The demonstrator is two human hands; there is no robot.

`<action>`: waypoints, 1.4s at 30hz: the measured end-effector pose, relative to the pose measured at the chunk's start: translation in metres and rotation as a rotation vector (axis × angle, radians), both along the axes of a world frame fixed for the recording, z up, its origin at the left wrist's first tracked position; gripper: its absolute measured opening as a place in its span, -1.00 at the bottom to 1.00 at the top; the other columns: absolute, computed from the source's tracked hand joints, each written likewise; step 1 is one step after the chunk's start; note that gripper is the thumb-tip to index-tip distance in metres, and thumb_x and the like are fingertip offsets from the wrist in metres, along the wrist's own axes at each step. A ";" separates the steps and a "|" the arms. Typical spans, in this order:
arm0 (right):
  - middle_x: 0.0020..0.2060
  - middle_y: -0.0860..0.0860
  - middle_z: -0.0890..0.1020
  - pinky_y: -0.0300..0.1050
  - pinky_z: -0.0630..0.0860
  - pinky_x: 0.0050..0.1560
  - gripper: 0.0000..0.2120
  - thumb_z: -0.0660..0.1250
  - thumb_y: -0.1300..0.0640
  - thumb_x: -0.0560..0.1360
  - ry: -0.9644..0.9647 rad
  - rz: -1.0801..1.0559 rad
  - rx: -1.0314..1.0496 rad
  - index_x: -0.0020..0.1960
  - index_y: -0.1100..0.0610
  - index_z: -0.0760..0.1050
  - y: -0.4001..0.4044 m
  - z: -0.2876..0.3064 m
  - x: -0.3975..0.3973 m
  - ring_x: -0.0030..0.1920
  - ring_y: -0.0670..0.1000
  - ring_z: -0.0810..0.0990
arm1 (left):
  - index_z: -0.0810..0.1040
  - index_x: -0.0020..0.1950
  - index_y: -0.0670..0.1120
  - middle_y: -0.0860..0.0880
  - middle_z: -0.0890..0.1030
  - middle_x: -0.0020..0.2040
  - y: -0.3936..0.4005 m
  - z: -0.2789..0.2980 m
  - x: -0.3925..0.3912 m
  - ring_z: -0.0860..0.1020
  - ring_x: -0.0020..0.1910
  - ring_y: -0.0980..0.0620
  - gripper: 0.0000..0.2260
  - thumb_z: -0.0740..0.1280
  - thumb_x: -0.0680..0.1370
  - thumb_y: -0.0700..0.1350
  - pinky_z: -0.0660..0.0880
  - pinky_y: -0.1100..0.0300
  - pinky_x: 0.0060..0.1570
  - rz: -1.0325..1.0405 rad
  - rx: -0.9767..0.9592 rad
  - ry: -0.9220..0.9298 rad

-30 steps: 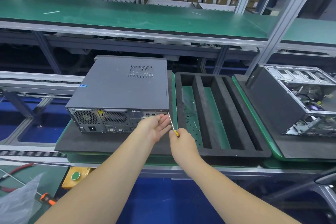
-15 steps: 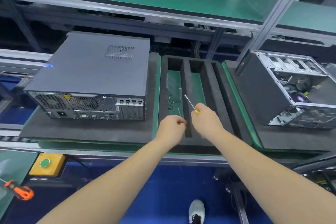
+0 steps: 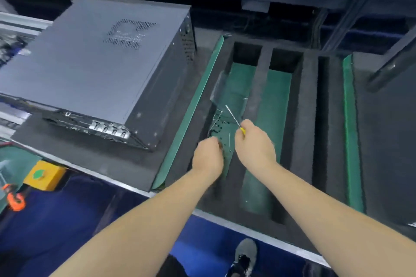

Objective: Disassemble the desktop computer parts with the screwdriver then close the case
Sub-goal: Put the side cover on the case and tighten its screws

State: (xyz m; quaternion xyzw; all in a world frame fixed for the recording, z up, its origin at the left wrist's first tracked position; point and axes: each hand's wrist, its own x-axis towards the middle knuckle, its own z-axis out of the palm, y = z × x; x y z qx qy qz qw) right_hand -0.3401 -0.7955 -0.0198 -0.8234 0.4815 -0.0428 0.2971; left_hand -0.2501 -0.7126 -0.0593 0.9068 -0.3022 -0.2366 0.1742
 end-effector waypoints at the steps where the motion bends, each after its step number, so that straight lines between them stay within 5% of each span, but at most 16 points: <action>1: -0.27 0.06 0.50 -0.01 0.30 -0.31 -0.82 0.08 0.11 0.69 -0.016 0.007 0.012 -0.09 0.10 0.27 -0.006 -0.003 0.001 -0.25 0.19 0.44 | 0.61 0.06 -0.20 -0.13 0.64 0.04 -0.006 -0.004 -0.001 0.57 -0.01 -0.13 -0.81 0.21 0.59 -0.29 0.55 -0.01 0.01 0.013 0.011 -0.011; 10: -0.31 0.08 0.52 0.01 0.31 -0.32 -0.85 0.08 0.12 0.62 -0.014 -0.002 0.105 -0.13 0.08 0.28 -0.030 -0.014 0.010 -0.21 0.24 0.48 | 0.45 -0.07 -0.07 -0.11 0.55 -0.02 -0.027 -0.041 0.001 0.55 -0.06 -0.19 -0.95 0.25 0.58 -0.19 0.37 0.07 -0.20 -0.084 0.090 -0.012; 17: -0.35 0.10 0.52 0.02 0.35 -0.31 -0.86 0.07 0.12 0.61 -0.036 0.001 0.105 -0.12 0.09 0.27 -0.031 -0.019 0.008 -0.24 0.24 0.49 | 0.48 0.09 -0.10 -0.08 0.55 0.09 -0.028 -0.048 0.006 0.56 0.02 -0.13 -0.91 0.31 0.59 -0.16 0.51 -0.02 0.05 0.124 -0.105 0.027; 26: -0.36 0.06 0.51 -0.01 0.27 -0.37 -0.82 0.06 0.10 0.61 -0.036 -0.026 0.110 -0.17 0.07 0.24 -0.030 -0.024 0.006 -0.33 0.11 0.42 | 0.45 0.13 -0.17 -0.14 0.51 0.14 -0.043 -0.044 0.006 0.60 0.01 -0.16 -0.85 0.23 0.60 -0.35 0.56 -0.01 -0.03 -0.134 0.157 -0.114; 30: -0.30 0.08 0.50 0.02 0.30 -0.31 -0.78 0.08 0.14 0.62 -0.055 -0.100 0.217 -0.20 0.10 0.25 -0.030 -0.004 0.017 -0.24 0.20 0.42 | 0.45 -0.02 -0.15 -0.06 0.61 -0.13 -0.041 -0.002 0.003 0.61 -0.13 -0.12 -0.91 0.19 0.64 -0.17 0.54 -0.02 -0.13 0.339 -0.306 0.192; 33: -0.25 0.08 0.55 0.05 0.38 -0.24 -0.76 0.09 0.10 0.64 -0.200 -0.061 0.217 -0.20 0.07 0.26 -0.020 0.037 0.038 -0.20 0.19 0.47 | 0.49 0.05 -0.15 -0.08 0.66 -0.08 -0.047 0.062 0.020 0.70 -0.21 0.08 -0.89 0.17 0.64 -0.20 0.65 0.10 -0.25 0.739 -0.735 0.576; 37: -0.24 -0.01 0.61 0.09 0.51 -0.15 -0.77 0.07 -0.04 0.68 -0.406 0.061 0.178 -0.10 0.00 0.36 0.003 0.102 0.067 -0.15 0.15 0.55 | 0.48 0.12 -0.15 -0.10 0.68 0.01 -0.034 0.147 0.059 0.72 -0.13 0.09 -0.88 0.17 0.67 -0.18 0.63 0.21 -0.24 0.820 -1.046 0.632; 42: -0.27 -0.07 0.60 0.01 0.40 -0.27 -0.77 0.07 -0.04 0.68 -0.492 0.282 0.127 -0.09 -0.05 0.41 0.044 0.165 0.106 -0.20 0.08 0.54 | 0.42 0.17 -0.15 -0.06 0.68 -0.11 0.014 0.215 0.101 0.72 -0.15 0.03 -0.87 0.13 0.73 -0.14 0.61 0.18 -0.24 0.775 -1.258 0.603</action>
